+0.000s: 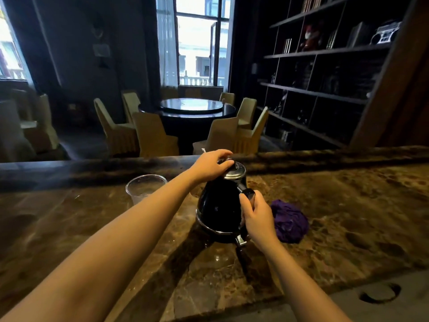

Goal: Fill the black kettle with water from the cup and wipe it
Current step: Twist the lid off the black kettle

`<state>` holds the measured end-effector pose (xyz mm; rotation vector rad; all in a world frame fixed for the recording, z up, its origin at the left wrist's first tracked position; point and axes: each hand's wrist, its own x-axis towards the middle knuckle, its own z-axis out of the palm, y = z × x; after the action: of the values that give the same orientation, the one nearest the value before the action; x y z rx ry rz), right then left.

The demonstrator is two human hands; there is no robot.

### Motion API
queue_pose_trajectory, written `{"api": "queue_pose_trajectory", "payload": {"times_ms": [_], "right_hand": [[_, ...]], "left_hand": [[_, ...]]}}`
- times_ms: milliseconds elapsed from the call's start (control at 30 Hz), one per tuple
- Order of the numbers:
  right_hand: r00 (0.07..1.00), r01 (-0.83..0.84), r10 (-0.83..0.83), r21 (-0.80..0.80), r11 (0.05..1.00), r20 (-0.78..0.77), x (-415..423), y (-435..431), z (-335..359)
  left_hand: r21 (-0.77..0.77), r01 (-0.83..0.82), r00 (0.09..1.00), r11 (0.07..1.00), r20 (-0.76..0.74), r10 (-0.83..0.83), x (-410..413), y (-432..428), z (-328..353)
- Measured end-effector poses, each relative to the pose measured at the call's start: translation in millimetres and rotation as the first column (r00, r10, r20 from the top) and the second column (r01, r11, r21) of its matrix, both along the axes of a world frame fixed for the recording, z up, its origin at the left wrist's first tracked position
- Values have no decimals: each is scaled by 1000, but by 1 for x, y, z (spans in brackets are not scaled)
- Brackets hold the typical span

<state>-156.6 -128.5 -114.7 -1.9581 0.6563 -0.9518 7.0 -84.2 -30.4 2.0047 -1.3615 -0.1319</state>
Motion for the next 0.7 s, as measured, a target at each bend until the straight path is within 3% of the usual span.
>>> {"api": "queue_pose_trajectory", "payload": {"times_ms": [100,233,433,700], "right_hand": [[996,36,-35,-12,999,83,3,-7,-5],[979,113,-103,-44,993,176,10,-7,-8],[964,176,-153,-93,980,216,15,-12,-12],[972,150,-133,-77,986,195,11,-20,-12]], "left_hand": [[-10,40,998,999,-57,-41,4,-5,-8],[-151,-5,983,989,-181,-22,1,-12,-18],[-276,-115,989,954,-125,83,-7,-16,-25],[-238,-173,985,956,-38,169,-12,-19,-17]]}}
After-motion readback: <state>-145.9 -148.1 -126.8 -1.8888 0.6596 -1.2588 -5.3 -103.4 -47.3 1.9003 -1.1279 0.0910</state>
